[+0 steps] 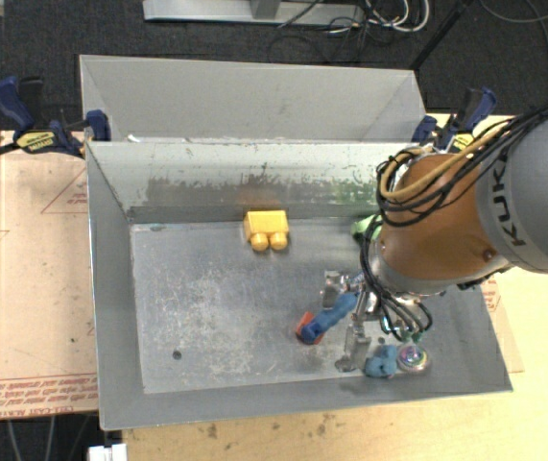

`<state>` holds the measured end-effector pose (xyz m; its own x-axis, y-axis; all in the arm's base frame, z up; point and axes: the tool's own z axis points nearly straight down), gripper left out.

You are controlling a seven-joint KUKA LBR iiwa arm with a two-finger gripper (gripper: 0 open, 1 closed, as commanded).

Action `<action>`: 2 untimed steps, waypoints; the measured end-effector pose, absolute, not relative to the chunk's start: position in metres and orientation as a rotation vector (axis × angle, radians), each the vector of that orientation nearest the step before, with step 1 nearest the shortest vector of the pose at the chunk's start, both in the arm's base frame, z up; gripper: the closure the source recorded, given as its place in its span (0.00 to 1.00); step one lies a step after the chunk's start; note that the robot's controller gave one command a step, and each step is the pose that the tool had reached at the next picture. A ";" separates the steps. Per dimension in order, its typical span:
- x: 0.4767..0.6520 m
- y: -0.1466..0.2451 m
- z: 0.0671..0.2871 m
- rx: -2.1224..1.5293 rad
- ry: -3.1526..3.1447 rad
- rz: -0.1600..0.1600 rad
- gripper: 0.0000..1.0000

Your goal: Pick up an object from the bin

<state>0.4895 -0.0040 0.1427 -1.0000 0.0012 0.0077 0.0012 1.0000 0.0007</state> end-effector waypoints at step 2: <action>0.538 0.000 0.088 0.133 -3.136 -0.003 0.00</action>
Offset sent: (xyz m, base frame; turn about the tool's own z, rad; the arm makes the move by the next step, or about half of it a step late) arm 0.0029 0.0024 0.0369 -0.2498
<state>0.5380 -0.0002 0.0885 -0.9964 -0.0846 0.0031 -0.0846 0.9964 0.0020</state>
